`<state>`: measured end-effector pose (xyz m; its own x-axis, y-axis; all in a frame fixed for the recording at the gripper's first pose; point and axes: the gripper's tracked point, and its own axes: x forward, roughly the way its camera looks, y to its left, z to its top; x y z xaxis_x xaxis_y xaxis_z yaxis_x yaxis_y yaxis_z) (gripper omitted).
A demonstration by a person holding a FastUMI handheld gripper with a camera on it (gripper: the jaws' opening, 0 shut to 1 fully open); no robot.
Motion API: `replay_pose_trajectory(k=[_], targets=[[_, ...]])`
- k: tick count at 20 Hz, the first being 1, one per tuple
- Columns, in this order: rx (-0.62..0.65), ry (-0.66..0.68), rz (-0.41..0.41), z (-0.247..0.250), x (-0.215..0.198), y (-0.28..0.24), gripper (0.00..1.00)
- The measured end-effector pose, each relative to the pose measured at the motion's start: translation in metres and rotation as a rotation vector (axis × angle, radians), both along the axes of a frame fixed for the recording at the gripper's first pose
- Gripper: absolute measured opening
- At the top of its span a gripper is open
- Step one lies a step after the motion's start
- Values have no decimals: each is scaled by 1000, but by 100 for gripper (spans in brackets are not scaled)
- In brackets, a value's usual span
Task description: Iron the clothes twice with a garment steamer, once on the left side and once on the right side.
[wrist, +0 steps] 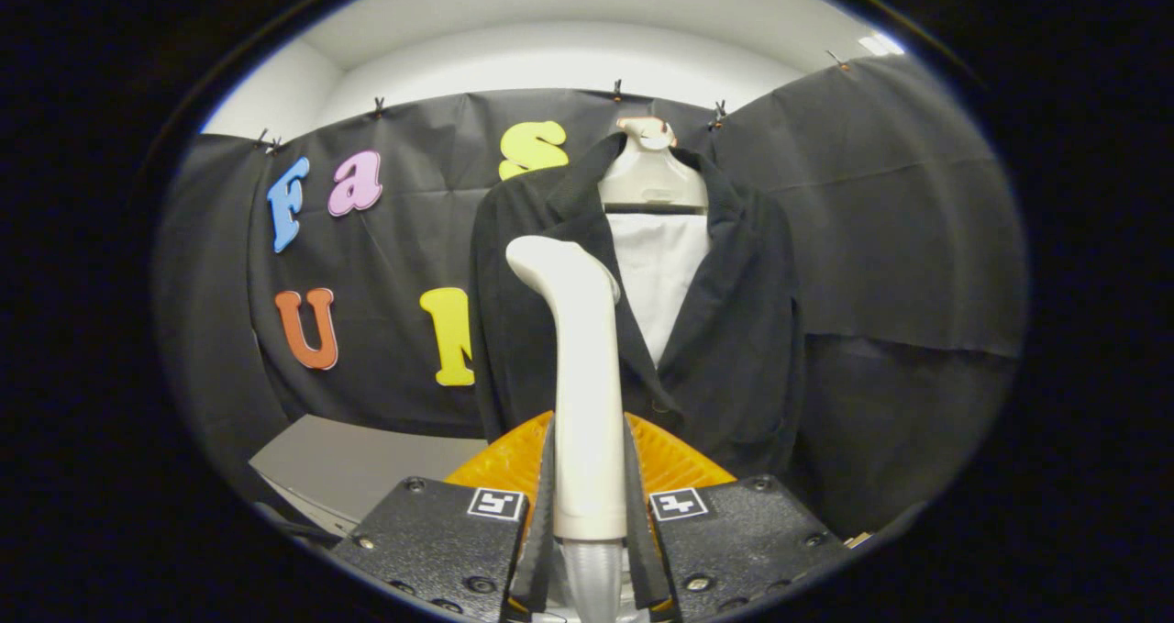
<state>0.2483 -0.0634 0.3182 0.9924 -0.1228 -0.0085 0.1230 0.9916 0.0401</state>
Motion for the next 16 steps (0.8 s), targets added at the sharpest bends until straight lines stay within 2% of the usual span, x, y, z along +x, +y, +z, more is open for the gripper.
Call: replay_pose_trajectory(k=[16], targets=[[-14, 142, -56, -100, 3, -16, 37]])
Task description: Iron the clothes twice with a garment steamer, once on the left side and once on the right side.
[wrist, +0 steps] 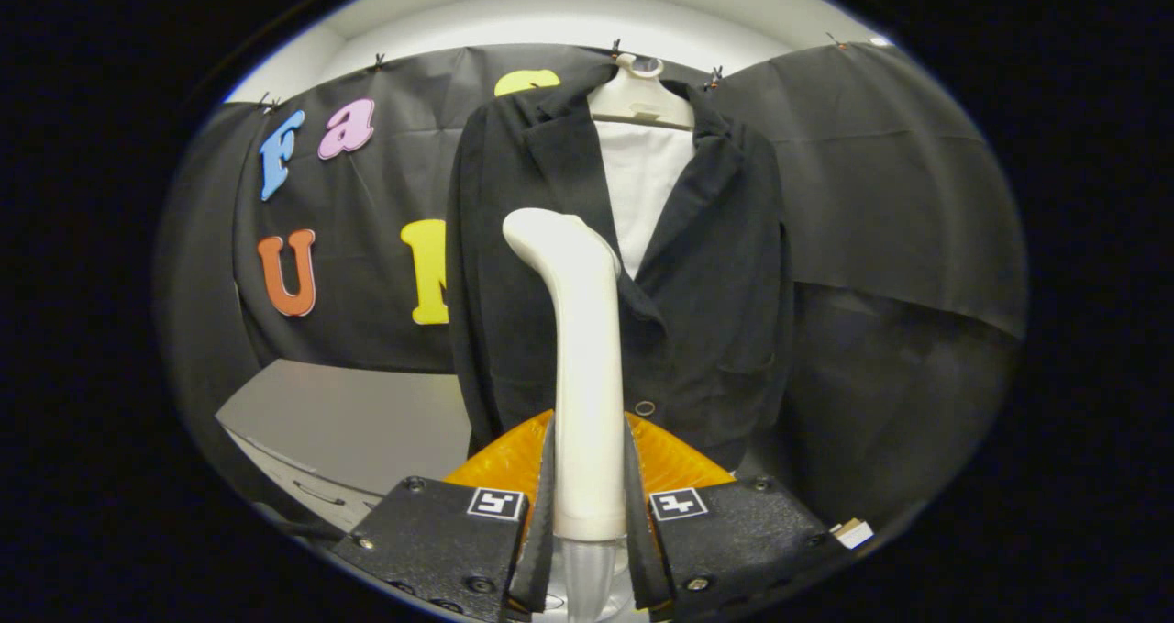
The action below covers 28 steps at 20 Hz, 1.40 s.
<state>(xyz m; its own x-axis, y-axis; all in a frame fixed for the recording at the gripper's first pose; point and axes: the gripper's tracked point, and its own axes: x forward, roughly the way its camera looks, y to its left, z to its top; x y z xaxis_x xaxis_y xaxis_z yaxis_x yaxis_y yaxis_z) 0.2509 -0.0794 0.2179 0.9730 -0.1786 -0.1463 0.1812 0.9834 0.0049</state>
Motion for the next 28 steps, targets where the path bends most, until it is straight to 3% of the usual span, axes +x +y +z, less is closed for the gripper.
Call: replay_pose_trajectory(k=[12, 28], targets=[[-2, 101, -11, -60, 2, -2, 37], [-10, 314, -24, -177, -4, -10, 37]])
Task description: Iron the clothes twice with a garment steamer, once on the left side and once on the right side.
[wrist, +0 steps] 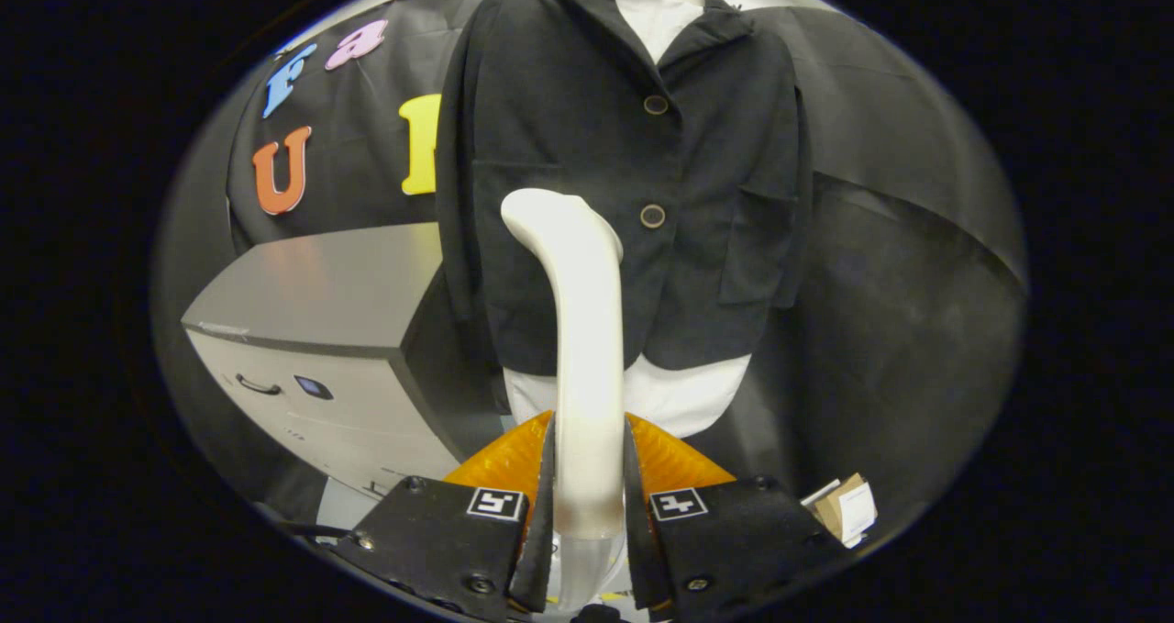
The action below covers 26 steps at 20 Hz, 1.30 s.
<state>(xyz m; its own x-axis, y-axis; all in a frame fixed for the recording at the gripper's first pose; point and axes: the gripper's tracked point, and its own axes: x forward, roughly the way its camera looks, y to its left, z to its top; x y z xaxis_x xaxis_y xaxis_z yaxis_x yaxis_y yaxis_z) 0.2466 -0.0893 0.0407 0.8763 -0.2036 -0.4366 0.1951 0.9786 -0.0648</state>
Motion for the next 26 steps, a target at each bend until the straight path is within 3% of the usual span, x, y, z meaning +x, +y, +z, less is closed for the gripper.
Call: replay_pose_trajectory(k=[7, 13, 26], targets=[[-17, 71, 3, -37, -3, -1, 37], [60, 34, 11, -25, -16, -3, 37], [169, -322, -70, 154, -58, -85, 37]])
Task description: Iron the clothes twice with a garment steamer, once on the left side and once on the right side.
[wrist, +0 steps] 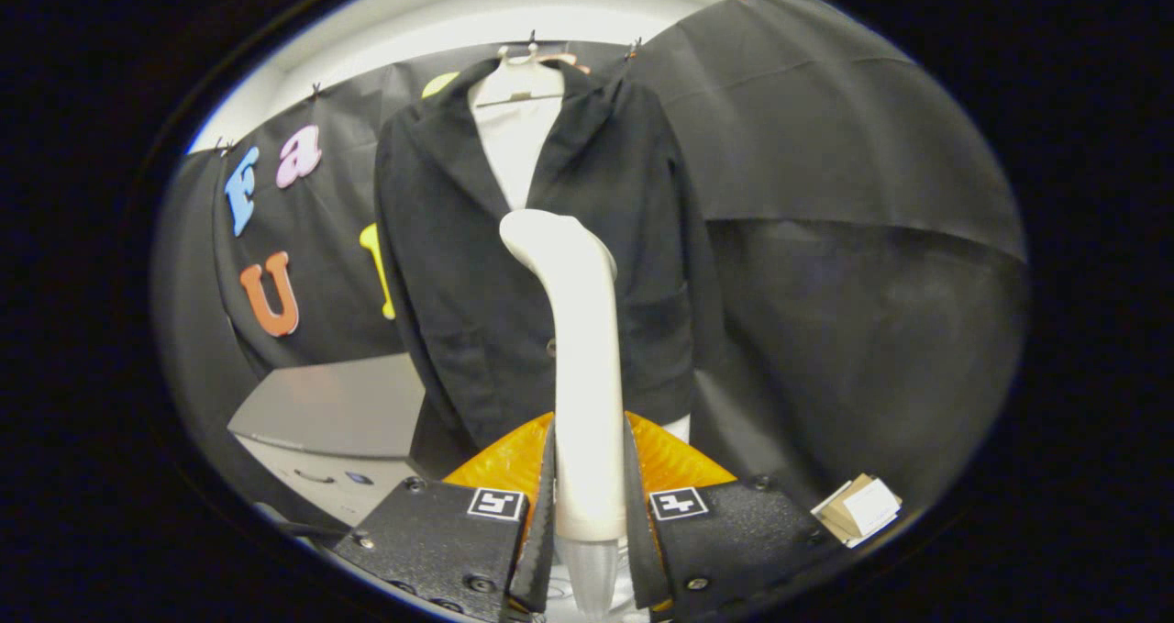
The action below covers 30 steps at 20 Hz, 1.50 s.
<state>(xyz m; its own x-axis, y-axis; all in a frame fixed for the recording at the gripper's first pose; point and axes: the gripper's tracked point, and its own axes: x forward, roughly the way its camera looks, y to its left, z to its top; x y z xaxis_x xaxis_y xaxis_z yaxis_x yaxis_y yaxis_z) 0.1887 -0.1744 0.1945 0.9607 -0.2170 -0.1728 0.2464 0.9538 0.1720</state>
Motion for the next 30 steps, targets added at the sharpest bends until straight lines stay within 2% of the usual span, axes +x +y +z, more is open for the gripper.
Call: replay_pose_trajectory(k=[6, 11, 19, 30], targets=[[-14, -139, -73, 100, 18, -46, 37], [-11, -178, -114, 151, 46, -67, 37], [-56, -84, -109, 118, 79, -62, 37], [-93, -4, -101, 74, 68, -57, 37]])
